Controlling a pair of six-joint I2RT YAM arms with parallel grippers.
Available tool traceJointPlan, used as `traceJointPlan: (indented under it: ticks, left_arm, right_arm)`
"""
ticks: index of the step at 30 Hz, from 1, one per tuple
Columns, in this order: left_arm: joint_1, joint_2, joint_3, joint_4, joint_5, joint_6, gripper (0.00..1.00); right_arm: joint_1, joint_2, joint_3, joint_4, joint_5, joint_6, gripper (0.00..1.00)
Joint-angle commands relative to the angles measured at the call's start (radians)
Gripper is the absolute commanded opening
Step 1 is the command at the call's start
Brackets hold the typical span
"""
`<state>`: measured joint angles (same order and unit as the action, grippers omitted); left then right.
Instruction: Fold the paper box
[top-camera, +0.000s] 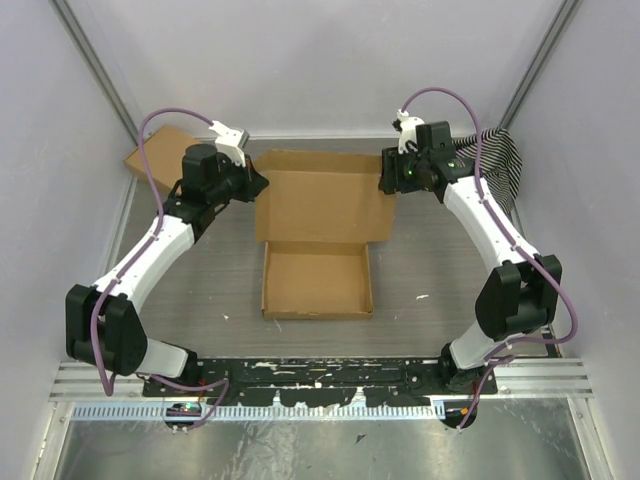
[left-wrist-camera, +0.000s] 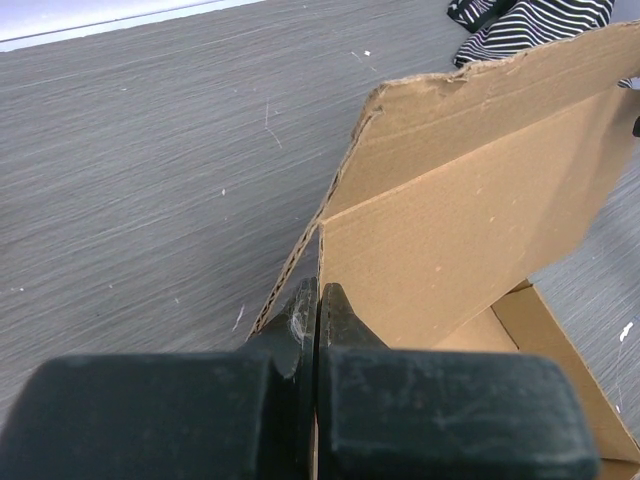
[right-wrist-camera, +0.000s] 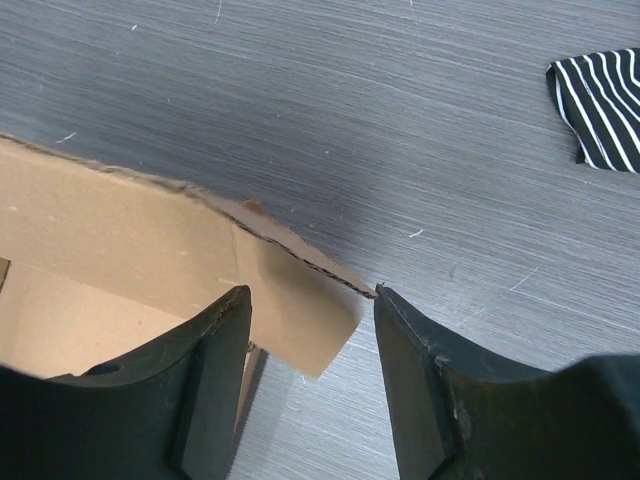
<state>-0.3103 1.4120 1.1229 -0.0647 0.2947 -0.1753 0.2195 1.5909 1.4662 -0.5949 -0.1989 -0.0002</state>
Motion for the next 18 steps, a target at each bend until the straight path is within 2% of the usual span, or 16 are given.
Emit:
traceJointPlan:
  ticks: [1, 7, 10, 12, 15, 18]
  left_arm:
    - [-0.001, -0.037, -0.018, 0.062, -0.016, 0.019, 0.0]
    - [-0.001, -0.024, -0.014, 0.065, -0.01, 0.014, 0.0]
    - [-0.001, -0.019, -0.009, 0.062, -0.01, 0.009, 0.0]
    - [-0.002, -0.014, 0.002, 0.053, -0.013, 0.004, 0.0]
    - [-0.015, -0.002, 0.04, 0.009, -0.037, 0.009, 0.0]
    - [-0.036, 0.014, 0.094, -0.039, -0.071, 0.017, 0.0]
  right_arm:
    - [-0.006, 0.01, 0.05, 0.023, 0.027, -0.024, 0.59]
    - [-0.012, 0.021, 0.012, 0.093, -0.067, -0.016, 0.6]
    - [-0.012, 0.024, 0.014, 0.098, -0.168, -0.011, 0.54]
    - [-0.012, 0.036, 0.028, 0.091, -0.229, -0.003, 0.4]
    - [-0.008, 0.066, 0.069, 0.051, -0.25, 0.019, 0.11]
    - [0.002, 0.109, 0.132, -0.006, -0.18, 0.05, 0.02]
